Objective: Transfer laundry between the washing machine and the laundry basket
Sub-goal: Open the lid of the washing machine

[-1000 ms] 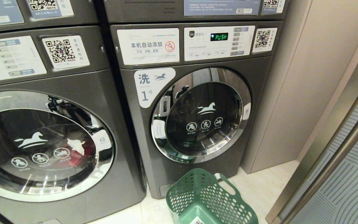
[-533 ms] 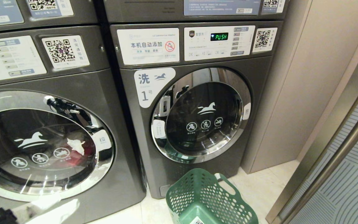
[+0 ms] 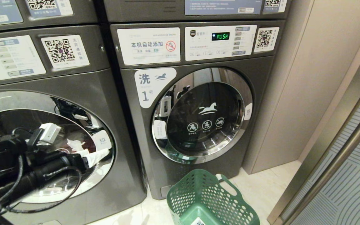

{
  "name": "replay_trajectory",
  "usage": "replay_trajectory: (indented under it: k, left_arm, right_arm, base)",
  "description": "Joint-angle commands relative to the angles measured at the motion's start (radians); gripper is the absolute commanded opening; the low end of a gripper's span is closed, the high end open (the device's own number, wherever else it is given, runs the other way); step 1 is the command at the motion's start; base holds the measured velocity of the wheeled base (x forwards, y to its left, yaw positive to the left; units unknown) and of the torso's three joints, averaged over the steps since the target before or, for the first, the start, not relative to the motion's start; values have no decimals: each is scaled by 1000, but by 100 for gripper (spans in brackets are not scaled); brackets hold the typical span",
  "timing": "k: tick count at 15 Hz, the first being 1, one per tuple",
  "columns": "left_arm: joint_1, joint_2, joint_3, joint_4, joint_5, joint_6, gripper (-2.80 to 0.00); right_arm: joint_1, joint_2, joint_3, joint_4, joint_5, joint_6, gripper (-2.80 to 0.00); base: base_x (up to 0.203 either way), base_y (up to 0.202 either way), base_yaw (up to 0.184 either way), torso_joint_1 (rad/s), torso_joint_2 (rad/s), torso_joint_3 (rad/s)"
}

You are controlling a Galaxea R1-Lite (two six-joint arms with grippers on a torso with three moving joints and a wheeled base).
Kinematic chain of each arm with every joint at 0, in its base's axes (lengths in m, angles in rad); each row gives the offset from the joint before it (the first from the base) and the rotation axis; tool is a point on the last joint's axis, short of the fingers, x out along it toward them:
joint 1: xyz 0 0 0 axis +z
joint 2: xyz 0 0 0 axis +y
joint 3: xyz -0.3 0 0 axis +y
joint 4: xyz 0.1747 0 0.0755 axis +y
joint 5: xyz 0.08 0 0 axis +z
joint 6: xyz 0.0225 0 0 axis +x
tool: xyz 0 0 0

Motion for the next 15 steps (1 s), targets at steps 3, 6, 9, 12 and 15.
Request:
replay_trajectory:
  k: [3, 6, 9, 12, 15]
  left_arm:
    - [126, 294, -54, -269, -138, 24, 0]
    - [165, 381, -55, -370, -165, 29, 0]
    - [198, 451, -72, -426, -236, 48, 0]
    - [232, 511, -112, -459, -346, 49, 0]
    - [238, 561, -179, -459, -346, 113, 0]
  right_arm:
    - [0, 1, 34, -1, 0, 0, -280]
    - [0, 1, 34, -1, 0, 0, -280]
    - [0, 1, 34, -1, 0, 0, -280]
    - [0, 1, 34, -1, 0, 0, -280]
    - [0, 1, 34, -1, 0, 0, -280]
  base:
    - [0, 0, 0, 0, 0, 0]
    - [0, 0, 0, 0, 0, 0]
    - [0, 0, 0, 0, 0, 0]
    - [0, 0, 0, 0, 0, 0]
    - [0, 0, 0, 0, 0, 0]
